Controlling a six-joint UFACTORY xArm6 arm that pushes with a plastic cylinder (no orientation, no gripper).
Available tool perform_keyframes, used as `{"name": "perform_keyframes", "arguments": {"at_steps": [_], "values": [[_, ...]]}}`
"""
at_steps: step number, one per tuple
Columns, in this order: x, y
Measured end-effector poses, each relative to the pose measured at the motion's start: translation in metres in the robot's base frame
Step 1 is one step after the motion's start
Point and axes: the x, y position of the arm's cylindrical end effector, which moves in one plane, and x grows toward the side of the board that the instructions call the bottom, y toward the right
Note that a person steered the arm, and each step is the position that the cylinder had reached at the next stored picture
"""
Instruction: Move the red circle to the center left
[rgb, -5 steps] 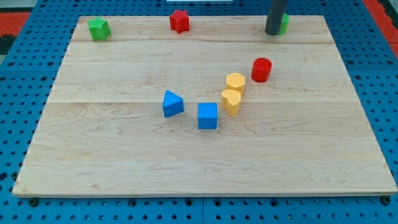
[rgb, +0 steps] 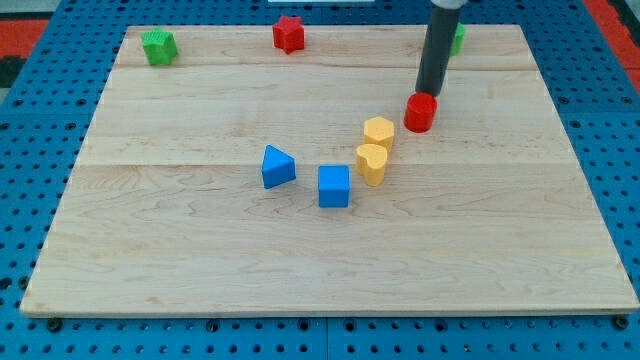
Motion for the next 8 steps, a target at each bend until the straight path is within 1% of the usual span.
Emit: {"name": "perform_keyframes", "arguments": {"at_steps": [1,2,3,5,6,7,8], "values": [[0.016,-0.007],[0.015,0.031],[0.049,0.004],[0.029,-0.145],[0.023,-0.237],[0.024,-0.298],[0.025,-0.217]]}}
